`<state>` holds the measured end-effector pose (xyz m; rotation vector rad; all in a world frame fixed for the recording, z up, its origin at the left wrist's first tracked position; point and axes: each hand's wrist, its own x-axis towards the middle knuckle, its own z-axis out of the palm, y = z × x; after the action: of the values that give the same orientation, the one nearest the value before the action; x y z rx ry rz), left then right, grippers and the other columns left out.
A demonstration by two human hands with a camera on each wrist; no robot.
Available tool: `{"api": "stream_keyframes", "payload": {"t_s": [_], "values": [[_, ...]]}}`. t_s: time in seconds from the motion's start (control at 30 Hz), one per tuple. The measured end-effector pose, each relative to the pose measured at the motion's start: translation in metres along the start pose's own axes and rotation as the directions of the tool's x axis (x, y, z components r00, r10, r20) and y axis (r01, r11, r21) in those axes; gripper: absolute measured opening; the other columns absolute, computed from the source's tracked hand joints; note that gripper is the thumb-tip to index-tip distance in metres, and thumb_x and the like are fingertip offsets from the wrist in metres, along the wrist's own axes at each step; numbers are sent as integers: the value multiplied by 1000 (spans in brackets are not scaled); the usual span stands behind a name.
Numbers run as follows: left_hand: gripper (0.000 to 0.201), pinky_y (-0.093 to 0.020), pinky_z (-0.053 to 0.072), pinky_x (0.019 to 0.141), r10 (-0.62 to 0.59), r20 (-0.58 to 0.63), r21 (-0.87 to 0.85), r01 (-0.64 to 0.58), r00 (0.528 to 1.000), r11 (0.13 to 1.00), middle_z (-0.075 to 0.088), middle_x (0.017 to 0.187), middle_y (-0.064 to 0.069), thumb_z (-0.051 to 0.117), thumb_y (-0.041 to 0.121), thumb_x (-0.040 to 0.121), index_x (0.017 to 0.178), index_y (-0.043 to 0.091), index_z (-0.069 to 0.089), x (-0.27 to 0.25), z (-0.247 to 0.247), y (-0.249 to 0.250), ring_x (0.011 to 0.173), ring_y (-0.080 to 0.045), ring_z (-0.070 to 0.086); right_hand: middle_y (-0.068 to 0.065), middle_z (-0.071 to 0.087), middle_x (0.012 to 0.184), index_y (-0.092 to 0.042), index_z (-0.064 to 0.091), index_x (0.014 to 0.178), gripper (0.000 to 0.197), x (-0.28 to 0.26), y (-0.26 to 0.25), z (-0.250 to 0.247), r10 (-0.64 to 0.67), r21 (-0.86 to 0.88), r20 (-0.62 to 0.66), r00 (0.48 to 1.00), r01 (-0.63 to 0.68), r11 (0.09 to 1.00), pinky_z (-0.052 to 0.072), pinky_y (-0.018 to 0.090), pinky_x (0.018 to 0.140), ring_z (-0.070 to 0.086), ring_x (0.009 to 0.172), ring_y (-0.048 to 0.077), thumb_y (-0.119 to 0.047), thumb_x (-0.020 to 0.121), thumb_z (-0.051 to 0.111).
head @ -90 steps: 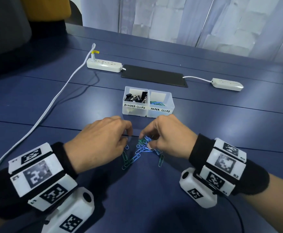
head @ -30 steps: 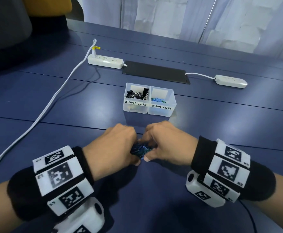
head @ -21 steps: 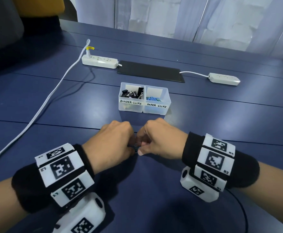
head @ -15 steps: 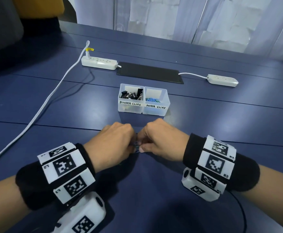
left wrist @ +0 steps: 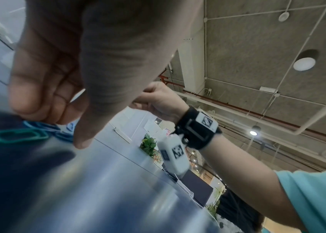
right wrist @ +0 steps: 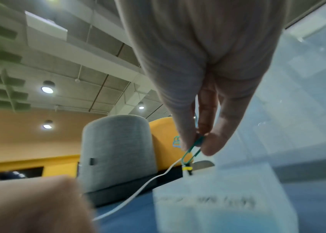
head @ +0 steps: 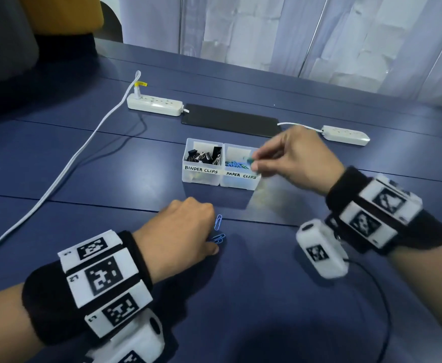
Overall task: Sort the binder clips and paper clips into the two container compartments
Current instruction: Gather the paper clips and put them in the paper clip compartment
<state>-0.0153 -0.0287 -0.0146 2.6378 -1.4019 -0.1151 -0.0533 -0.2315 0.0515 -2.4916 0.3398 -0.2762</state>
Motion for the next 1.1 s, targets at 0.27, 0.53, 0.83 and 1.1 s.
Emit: {"api": "stream_keyframes", "payload": {"t_s": [0.27,0.53,0.83,1.1], "values": [[22,-35,42,69,-65,77,-21,67,995,998,56,87,-7,57,16,84,71,16,40,8,0,11,94,-36,59,9,75,86,-14,78,85,26,66,7,33,2,-419,115,993,47,907,50,21,74,68,77,19,6,69,70],[37,-30,31,66,47,122,105,-60,991,993,60,98,-9,46,14,89,61,19,21,3,7,13,94,-32,57,4,74,90,-13,73,105,30,43,0,25,-159,-392,55,986,168,905,52,29,86,67,86,21,-4,78,66],[8,-28,45,65,-122,-36,-153,115,992,981,65,73,10,63,32,79,81,24,66,-13,-38,-30,75,-13,59,-8,64,64,-14,77,88,15,-15,-8,60,-204,-202,442,874,318,926,39,0,54,53,50,-5,-7,79,67],[5,-16,41,55,-108,75,-25,110,991,994,61,71,10,60,31,79,77,27,61,-35,-34,-28,67,-5,54,1,62,118,-24,59,128,50,-20,-5,68,-216,-326,538,815,438,838,45,30,92,55,106,16,-22,79,70]]}}
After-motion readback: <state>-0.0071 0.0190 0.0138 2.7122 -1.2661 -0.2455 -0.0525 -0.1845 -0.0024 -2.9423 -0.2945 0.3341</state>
